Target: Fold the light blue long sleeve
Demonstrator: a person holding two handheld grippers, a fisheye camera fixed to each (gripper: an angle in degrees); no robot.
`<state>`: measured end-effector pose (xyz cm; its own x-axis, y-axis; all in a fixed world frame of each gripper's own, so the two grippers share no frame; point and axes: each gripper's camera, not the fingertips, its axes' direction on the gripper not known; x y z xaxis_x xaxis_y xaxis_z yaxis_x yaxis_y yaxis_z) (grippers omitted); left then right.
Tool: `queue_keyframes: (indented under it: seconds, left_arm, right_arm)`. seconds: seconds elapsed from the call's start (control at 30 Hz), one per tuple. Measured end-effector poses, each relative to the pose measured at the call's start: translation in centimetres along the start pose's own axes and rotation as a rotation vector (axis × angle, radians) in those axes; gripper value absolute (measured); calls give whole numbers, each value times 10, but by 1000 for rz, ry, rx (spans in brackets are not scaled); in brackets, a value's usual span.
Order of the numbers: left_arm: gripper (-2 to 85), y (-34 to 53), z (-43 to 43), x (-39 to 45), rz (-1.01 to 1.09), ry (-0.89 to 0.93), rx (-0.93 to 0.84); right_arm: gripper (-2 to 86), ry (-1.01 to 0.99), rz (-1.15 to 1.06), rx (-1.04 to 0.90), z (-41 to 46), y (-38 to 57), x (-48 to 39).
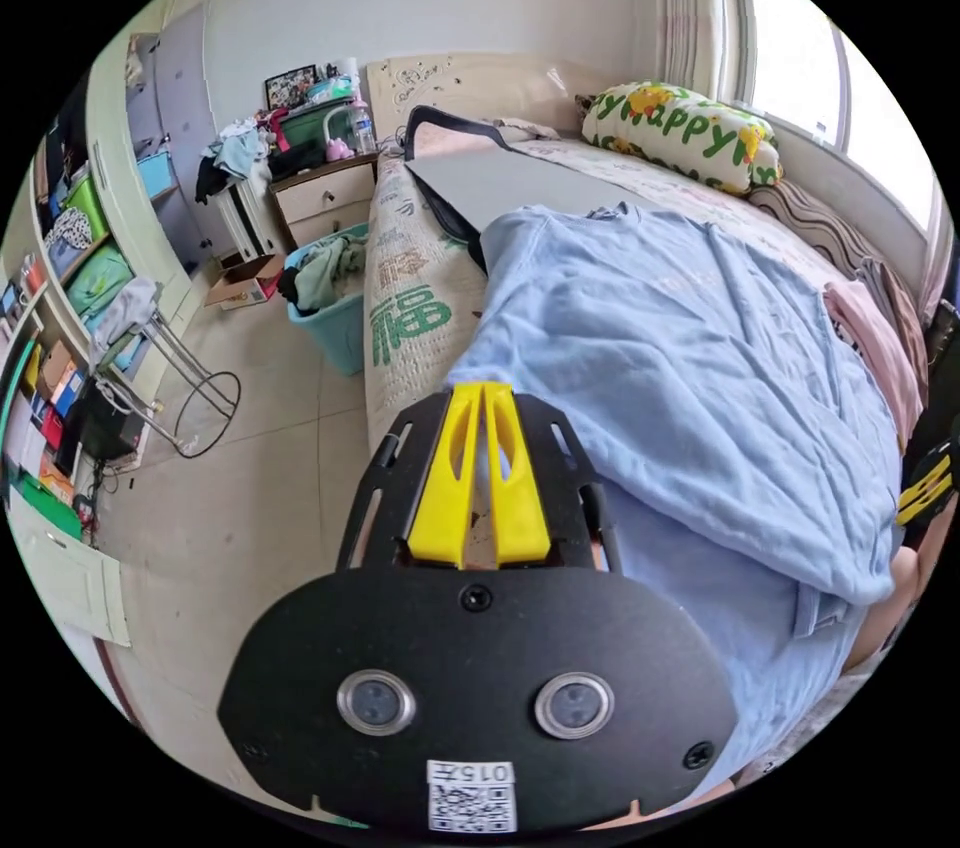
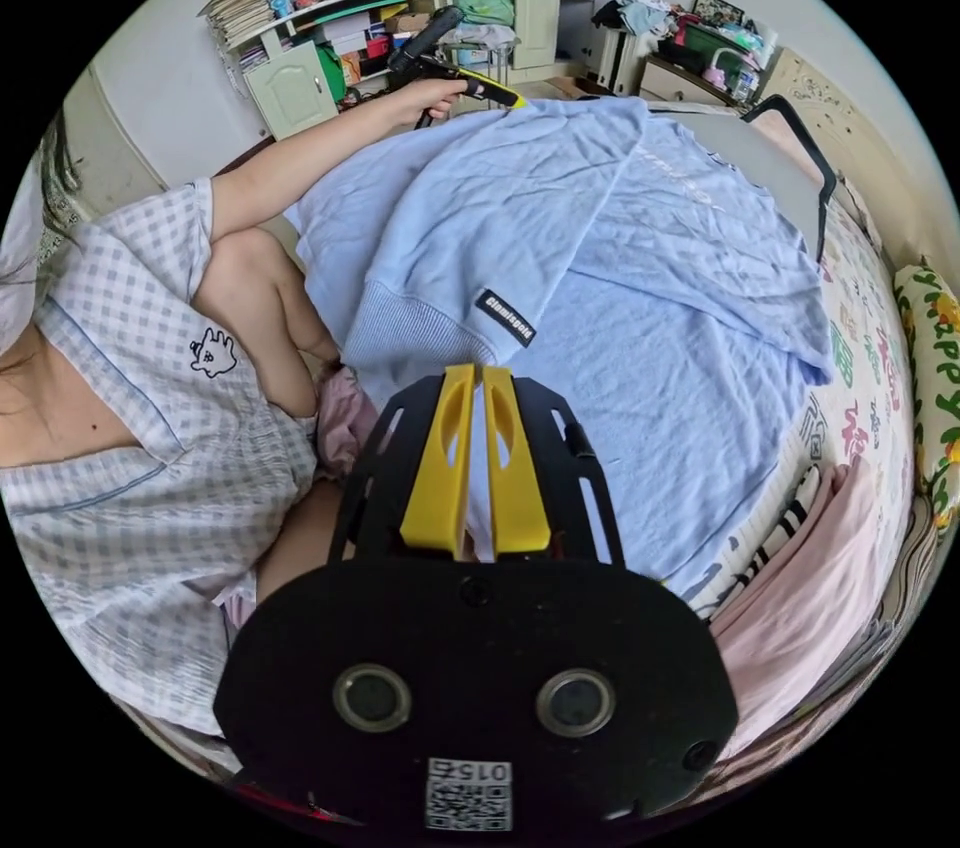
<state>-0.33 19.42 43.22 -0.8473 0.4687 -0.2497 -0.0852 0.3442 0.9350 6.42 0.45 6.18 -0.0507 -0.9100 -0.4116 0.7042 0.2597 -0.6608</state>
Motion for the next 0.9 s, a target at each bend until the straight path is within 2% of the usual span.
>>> queue_keyframes:
  seconds: [0.17, 0.3, 0.4, 0.6, 0.73, 0.9]
  left_arm:
    - [-8, -12, 13, 20, 48, -71, -43]
    - [-8, -16, 17, 25, 53, -84, -36]
    - [-8, -18, 20, 30, 64, -106, -34]
    - [-7, -21, 25, 26, 58, -108, -25]
    - [-5, -23, 29, 21, 52, -105, -26]
    - [-3, -24, 36, 1, 11, -46, -30]
  right_arm:
    - [16, 4, 6, -24, 6, 0, 4]
    - [69, 51, 57, 80, -15, 3, 0]
    - [71, -5, -101, 176, -23, -6, -31]
    - [106, 35, -248, -79, 45, -48, -62]
    - [46, 57, -244, -40, 42, -43, -50]
    - [35, 4, -278, -52, 46, -32, -34]
